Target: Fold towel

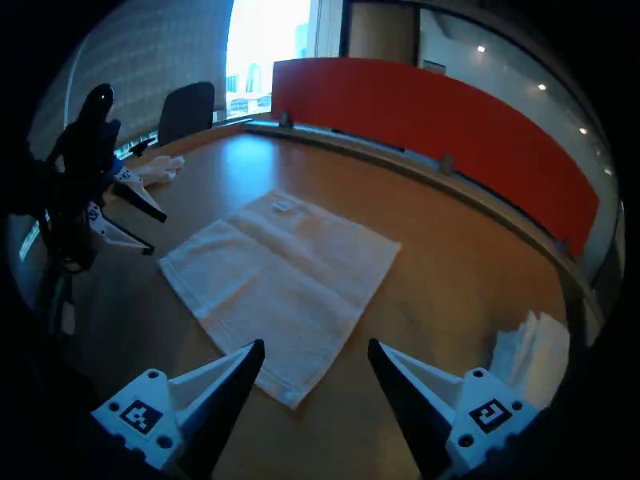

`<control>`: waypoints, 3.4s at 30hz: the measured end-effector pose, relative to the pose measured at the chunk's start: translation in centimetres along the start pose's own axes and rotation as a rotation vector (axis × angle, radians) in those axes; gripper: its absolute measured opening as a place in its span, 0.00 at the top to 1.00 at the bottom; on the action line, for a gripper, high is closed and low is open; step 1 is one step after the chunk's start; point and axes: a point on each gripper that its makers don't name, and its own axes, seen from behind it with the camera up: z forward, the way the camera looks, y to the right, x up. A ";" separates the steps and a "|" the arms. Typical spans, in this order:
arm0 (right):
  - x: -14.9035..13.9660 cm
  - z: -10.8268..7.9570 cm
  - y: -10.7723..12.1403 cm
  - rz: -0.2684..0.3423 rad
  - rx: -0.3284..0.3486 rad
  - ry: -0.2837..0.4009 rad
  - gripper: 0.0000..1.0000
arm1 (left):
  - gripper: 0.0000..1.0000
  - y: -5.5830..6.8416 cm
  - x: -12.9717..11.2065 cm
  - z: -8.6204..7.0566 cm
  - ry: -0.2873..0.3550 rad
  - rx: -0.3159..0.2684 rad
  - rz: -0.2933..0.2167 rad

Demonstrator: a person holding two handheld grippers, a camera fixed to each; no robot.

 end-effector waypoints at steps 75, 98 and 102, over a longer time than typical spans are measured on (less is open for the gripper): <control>-6.8 2.1 -2.9 -0.009 0.107 -0.141 0.56 | 0.43 2.5 -3.3 2.9 -0.153 -0.020 0.033; -6.5 2.0 -3.4 0.012 0.105 -0.137 0.84 | 0.86 2.0 -3.2 2.8 -0.151 0.023 -0.045; -6.2 1.9 -3.3 0.013 0.105 -0.130 0.84 | 0.87 2.1 -3.2 2.7 -0.153 0.024 -0.057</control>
